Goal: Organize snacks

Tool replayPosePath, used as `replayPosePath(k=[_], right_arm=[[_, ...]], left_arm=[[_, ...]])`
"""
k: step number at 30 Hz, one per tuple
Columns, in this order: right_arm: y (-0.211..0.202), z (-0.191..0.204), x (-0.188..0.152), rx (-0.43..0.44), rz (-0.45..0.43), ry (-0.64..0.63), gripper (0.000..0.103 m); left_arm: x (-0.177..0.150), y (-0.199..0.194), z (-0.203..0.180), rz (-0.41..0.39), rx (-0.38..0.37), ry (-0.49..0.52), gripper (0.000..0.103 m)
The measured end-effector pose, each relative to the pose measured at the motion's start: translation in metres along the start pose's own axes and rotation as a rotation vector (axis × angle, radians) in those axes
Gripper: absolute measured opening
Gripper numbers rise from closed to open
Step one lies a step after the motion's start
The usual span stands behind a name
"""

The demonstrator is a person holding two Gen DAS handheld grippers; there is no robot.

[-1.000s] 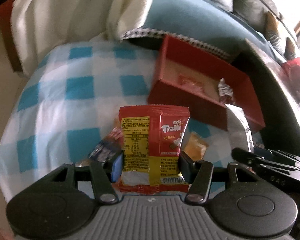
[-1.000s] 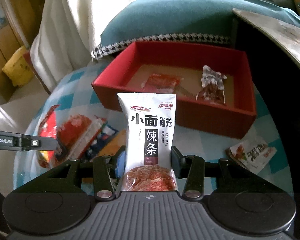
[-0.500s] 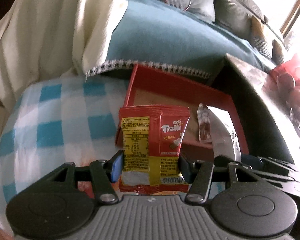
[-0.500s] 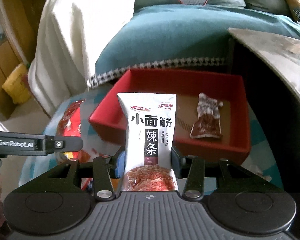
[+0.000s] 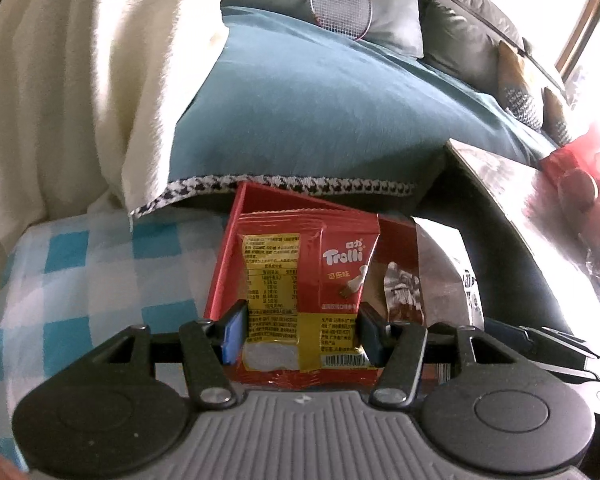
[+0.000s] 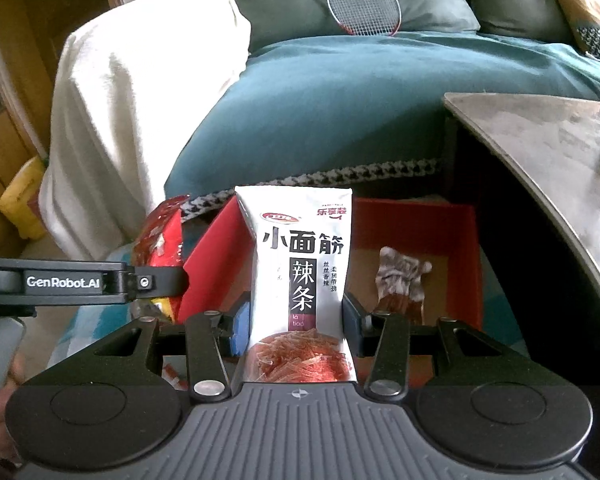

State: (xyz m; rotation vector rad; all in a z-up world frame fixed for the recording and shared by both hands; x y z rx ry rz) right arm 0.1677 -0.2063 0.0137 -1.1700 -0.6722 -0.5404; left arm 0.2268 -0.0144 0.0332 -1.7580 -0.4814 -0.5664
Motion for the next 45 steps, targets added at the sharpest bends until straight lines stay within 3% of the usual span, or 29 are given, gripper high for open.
replayPosePath(k=[14, 27, 41, 45], right_arm=[[0.047, -0.026, 0.027, -0.037, 0.036, -0.012, 0.054], [0.091, -0.047, 0.017, -0.077, 0.133, 0.002, 0.054], [0.095, -0.049, 0.017, -0.089, 0.154, -0.006, 0.062], [0.087, -0.047, 0.018, -0.082, 0.142, -0.015, 0.067]], left_arm=[[0.019, 0.047, -0.009, 0.034, 0.038, 0.023, 0.05], [0.01, 0.09, -0.008, 0.115, 0.083, 0.037, 0.051], [0.014, 0.082, -0.006, 0.111, 0.069, 0.03, 0.053], [0.016, 0.073, -0.006, 0.096, 0.058, 0.033, 0.058]])
Point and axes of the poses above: each gripper's, at about its wrist camera, not at the fingertips, and y roughly the way its jaws point, z to its left, x to its top, the point moved 2 cm from there along y, roughly the way its jaws point, and after that the axes turned 5 degrees about x, right-handed, at the moved point
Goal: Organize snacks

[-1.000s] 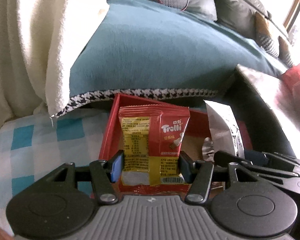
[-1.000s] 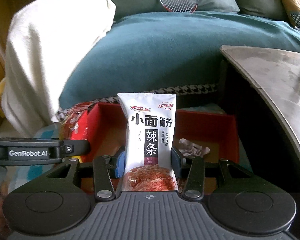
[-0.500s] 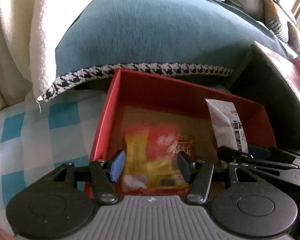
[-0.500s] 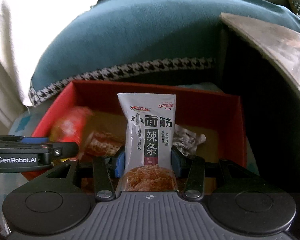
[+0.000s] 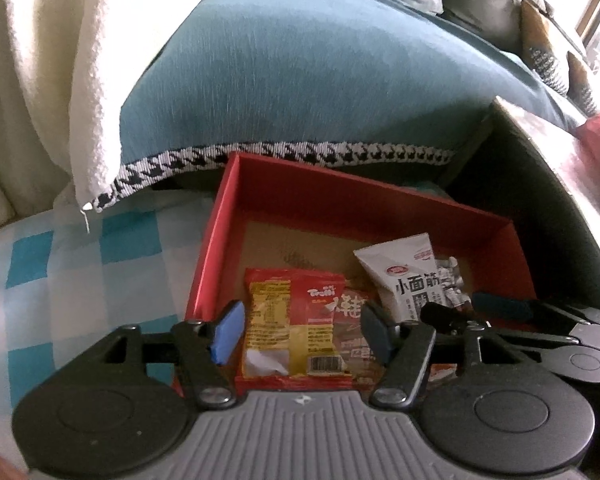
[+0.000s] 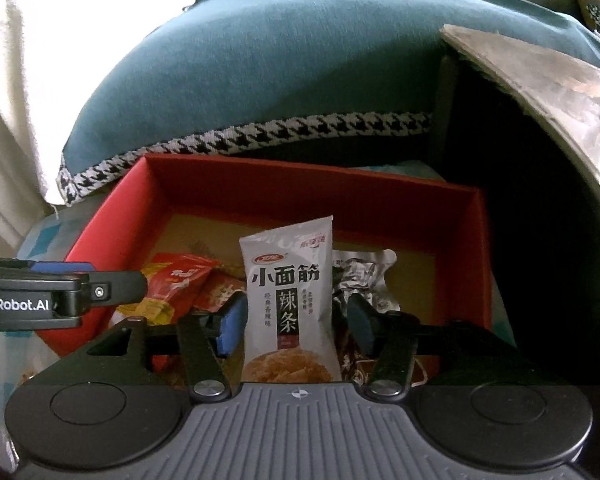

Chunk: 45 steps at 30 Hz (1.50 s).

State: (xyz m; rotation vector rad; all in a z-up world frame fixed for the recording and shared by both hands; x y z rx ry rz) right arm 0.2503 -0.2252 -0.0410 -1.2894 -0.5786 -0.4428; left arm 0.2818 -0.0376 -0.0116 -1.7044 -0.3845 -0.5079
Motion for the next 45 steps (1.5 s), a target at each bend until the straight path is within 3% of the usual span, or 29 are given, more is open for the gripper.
replayPosePath(k=[12, 24, 36, 45], right_arm=[[-0.011, 0.009, -0.002, 0.012, -0.002, -0.035, 0.075], [-0.016, 0.015, -0.008, 0.02, 0.013, -0.038, 0.08], [-0.039, 0.039, -0.02, 0.065, -0.004, -0.079, 0.087], [-0.056, 0.054, -0.042, 0.12, 0.015, -0.077, 0.087]], left_arm=[[-0.006, -0.013, 0.012, -0.002, 0.009, -0.025, 0.059], [-0.019, -0.025, 0.014, 0.018, 0.028, 0.011, 0.065], [-0.054, -0.067, 0.04, 0.017, 0.012, 0.014, 0.067], [-0.093, -0.067, 0.073, 0.093, 0.093, 0.027, 0.068]])
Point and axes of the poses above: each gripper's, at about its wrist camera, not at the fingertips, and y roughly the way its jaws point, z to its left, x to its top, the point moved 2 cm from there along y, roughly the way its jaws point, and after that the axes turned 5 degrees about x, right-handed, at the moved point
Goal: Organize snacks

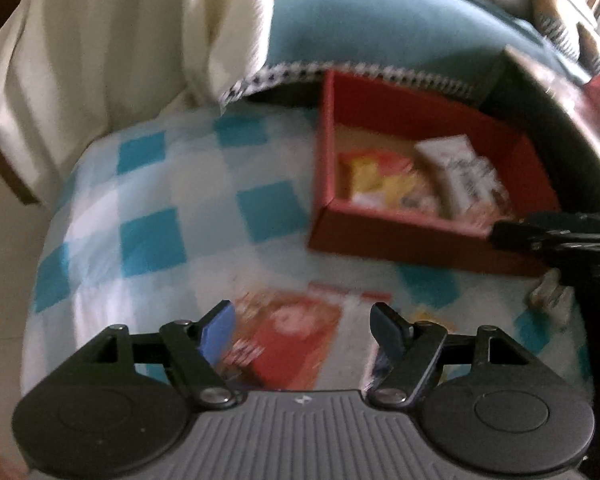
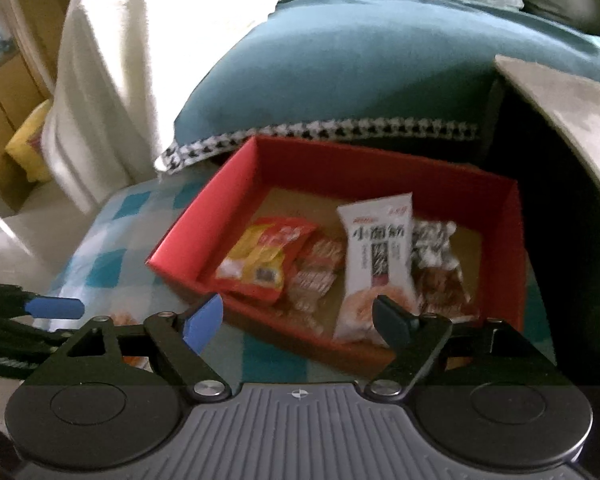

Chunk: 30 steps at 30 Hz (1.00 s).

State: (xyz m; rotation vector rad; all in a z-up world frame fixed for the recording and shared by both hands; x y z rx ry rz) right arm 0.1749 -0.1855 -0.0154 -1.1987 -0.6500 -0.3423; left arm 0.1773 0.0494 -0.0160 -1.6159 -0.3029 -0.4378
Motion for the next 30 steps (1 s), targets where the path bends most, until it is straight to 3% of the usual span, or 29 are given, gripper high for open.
replayPosePath(k=[6, 9, 10, 15, 26, 30], right_arm=[[-0.009, 0.002, -0.017, 0.006, 0.019, 0.016, 0.087], [-0.013, -0.003, -0.023, 0.002, 0.018, 0.035, 0.087], [-0.014, -0.005, -0.026, 0.001, 0.02, 0.04, 0.087], [-0.018, -0.025, -0.035, -0.023, 0.031, 0.088, 0.087], [-0.028, -0.097, -0.058, -0.137, 0.048, 0.237, 0.087], [-0.015, -0.106, -0.063, -0.166, 0.09, 0.208, 0.087]], left_arm=[[-0.018, 0.015, 0.004, 0.06, -0.007, 0.059, 0.069], [-0.023, 0.022, 0.006, 0.06, 0.052, 0.098, 0.07], [-0.024, 0.024, 0.009, 0.068, 0.049, 0.098, 0.075], [-0.026, 0.031, 0.023, 0.101, -0.012, 0.016, 0.078], [-0.029, 0.031, 0.018, 0.114, -0.039, 0.008, 0.081], [-0.028, 0.03, 0.019, 0.118, -0.041, -0.002, 0.081]])
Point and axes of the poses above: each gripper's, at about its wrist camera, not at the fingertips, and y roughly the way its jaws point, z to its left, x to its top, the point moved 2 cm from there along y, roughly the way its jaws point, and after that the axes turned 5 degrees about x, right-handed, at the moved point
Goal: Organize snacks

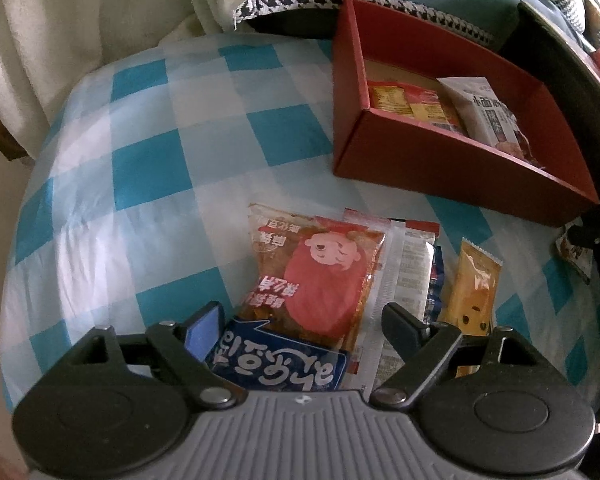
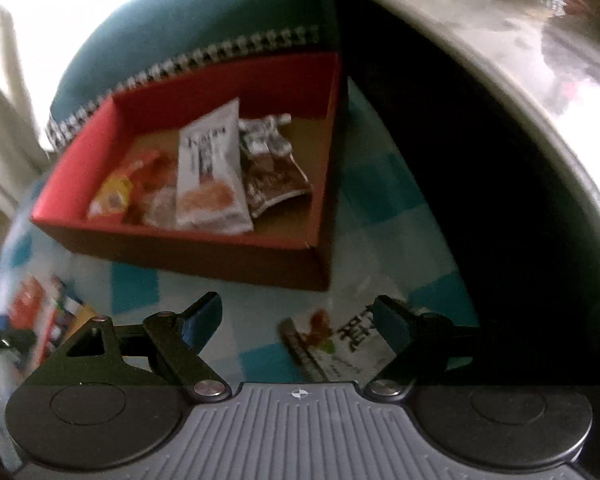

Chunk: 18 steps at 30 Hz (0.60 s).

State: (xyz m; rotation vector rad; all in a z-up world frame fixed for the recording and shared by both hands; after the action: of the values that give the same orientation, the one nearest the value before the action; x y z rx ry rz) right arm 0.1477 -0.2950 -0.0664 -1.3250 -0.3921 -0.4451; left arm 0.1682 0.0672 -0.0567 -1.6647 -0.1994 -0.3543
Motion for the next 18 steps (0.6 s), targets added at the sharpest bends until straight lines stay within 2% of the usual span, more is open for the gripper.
replayPosePath(k=[3, 6, 10, 14, 16, 18], right_arm=[[0.006, -0.007, 0.001, -0.003, 0.0, 0.034, 0.087], [0.01, -0.011, 0.002, -0.077, 0.007, 0.05, 0.087], [0.01, -0.019, 0.0, -0.124, 0.004, 0.091, 0.087], [0.021, -0.018, -0.004, -0.133, 0.022, 0.072, 0.09], [0.021, -0.007, -0.006, -0.098, 0.038, 0.041, 0.089], [0.019, 0.007, -0.012, -0.017, 0.075, -0.011, 0.089]], left_arm=[[0.0, 0.001, 0.0, 0.002, 0.0, -0.005, 0.082], [0.001, 0.002, -0.001, 0.005, 0.002, -0.015, 0.084], [0.001, 0.003, -0.002, 0.009, 0.003, -0.022, 0.087], [0.0, 0.004, -0.005, 0.009, 0.006, -0.015, 0.088], [0.0, 0.004, -0.005, 0.012, 0.002, -0.017, 0.088], [-0.001, 0.004, -0.004, 0.016, -0.001, -0.017, 0.088]])
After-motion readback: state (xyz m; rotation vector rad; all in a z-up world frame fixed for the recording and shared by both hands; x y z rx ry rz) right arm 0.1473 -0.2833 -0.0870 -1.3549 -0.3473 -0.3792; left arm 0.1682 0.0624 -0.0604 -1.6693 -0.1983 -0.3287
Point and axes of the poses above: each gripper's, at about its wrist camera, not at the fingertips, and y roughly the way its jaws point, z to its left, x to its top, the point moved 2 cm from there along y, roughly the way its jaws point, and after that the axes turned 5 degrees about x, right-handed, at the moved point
